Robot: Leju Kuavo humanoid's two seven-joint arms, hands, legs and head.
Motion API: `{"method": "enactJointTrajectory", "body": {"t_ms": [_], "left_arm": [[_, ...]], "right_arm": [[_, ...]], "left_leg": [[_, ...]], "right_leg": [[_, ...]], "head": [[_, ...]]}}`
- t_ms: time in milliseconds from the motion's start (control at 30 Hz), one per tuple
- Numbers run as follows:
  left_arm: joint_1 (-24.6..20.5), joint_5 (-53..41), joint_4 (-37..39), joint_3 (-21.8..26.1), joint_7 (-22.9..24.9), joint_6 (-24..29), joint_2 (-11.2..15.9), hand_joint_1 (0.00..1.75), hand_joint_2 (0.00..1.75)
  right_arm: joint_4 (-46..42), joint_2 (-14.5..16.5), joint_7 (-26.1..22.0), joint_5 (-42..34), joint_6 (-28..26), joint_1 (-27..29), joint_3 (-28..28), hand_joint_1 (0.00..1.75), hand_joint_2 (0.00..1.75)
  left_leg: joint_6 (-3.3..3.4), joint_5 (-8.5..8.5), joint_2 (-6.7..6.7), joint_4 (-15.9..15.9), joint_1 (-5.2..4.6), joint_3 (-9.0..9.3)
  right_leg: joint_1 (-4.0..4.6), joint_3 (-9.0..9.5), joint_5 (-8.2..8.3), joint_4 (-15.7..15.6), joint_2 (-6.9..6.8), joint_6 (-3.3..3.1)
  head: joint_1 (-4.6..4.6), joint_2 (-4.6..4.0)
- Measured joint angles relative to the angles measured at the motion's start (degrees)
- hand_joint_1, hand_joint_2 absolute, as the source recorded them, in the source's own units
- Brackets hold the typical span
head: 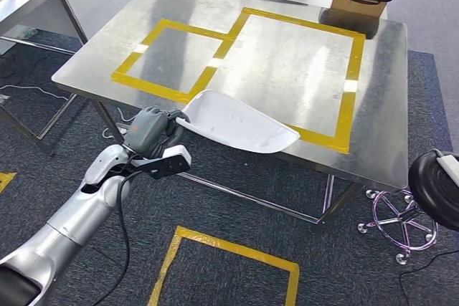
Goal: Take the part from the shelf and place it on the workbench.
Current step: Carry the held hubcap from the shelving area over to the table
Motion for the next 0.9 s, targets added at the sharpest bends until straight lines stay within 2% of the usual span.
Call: {"method": "enactJointTrajectory", "body": {"t_ms": [67, 233, 367, 600, 900], "left_arm": [[0.0, 0.0, 0.0, 0.0, 0.0, 0.0, 0.0, 1.75, 1.75], [-0.1, -1.1, 0.0, -0.4, -0.9, -0.7, 0.5, 1.75, 1.75], [-0.7, -1.1, 0.2, -1.0, -2.9, -1.5, 1.3, 1.75, 1.75], [-4.4, -1.4, 4.2, -1.2, -8.1, 0.1, 3.7, 1.75, 1.75], [-6.5, -2.2, 8.9, -1.4, -9.9, 0.4, 6.0, 1.75, 1.75]], "right_arm": [[0.0, 0.0, 0.0, 0.0, 0.0, 0.0, 0.0, 0.0, 1.75], [0.0, 0.0, 0.1, 0.6, 0.1, 0.0, 0.1, 0.0, 1.75], [0.0, 0.0, 0.4, 1.4, 0.6, -0.1, 0.4, 0.0, 1.75], [0.0, 0.0, 1.1, 2.7, 1.2, -0.7, 1.7, 0.0, 1.75], [0.0, 0.0, 1.2, 3.5, 2.6, -1.1, 2.9, 0.0, 1.75]], "left_leg": [[0.0, 0.0, 0.0, 0.0, 0.0, 0.0], [0.09, 0.08, 0.01, 0.0, 0.06, 0.23], [0.02, 0.15, 0.03, -0.2, 0.16, 0.41], [-0.14, 0.26, 0.03, -0.3, 0.23, 0.5], [-0.14, 0.26, 0.04, -0.3, 0.25, 0.51]], "right_leg": [[0.0, 0.0, 0.0, 0.0, 0.0, 0.01], [0.03, -0.04, 0.04, 0.0, 0.01, 0.6], [0.15, -0.05, 0.04, 0.0, 0.02, 0.58], [0.21, 0.2, 0.08, 0.0, 0.04, 0.49], [0.22, 0.16, 0.06, 0.0, 0.03, 0.46]], "head": [[0.0, 0.0], [-0.03, 0.0], [-0.03, 0.0], [-0.03, 0.0], [-0.02, 0.0]]}}
